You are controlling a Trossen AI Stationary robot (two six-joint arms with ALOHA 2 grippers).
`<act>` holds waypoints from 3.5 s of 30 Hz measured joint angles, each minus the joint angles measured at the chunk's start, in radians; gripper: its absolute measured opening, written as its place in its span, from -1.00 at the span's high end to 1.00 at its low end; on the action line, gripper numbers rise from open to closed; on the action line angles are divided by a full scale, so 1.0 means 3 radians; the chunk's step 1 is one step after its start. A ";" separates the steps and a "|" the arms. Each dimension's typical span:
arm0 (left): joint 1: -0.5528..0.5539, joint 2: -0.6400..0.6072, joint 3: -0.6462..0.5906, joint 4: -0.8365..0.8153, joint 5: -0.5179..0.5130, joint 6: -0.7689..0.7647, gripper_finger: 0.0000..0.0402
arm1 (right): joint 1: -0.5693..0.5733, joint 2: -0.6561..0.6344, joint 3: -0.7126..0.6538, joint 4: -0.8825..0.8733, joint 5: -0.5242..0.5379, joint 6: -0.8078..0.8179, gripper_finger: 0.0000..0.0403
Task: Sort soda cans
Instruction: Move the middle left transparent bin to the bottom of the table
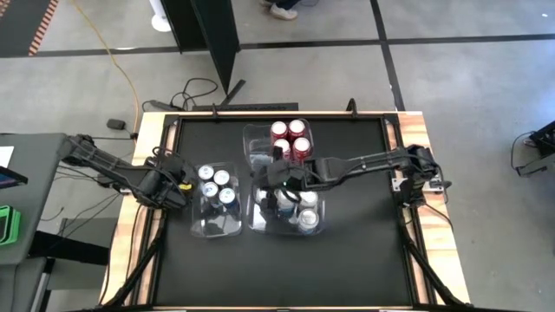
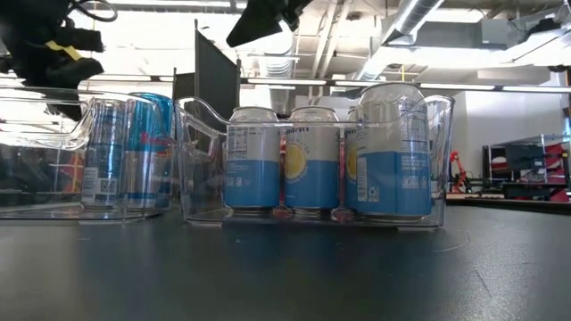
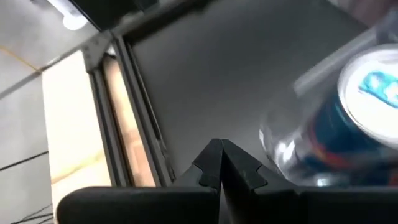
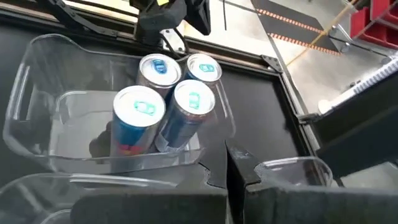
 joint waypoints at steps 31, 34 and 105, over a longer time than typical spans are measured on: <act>0.1908 -0.0288 0.0847 0.1525 0.0633 0.3707 1.00 | -0.0566 -0.0003 0.0000 -0.0042 -0.1432 -0.0514 0.96; 0.1946 -0.0318 0.0847 0.1712 0.0759 0.4142 1.00 | -0.0506 -0.0003 0.0000 -0.0097 -0.1730 -0.0568 0.96; 0.1950 -0.0518 0.0847 0.1146 0.0830 0.3667 1.00 | 0.0514 0.1663 0.1339 -0.0232 -0.1219 0.0256 0.04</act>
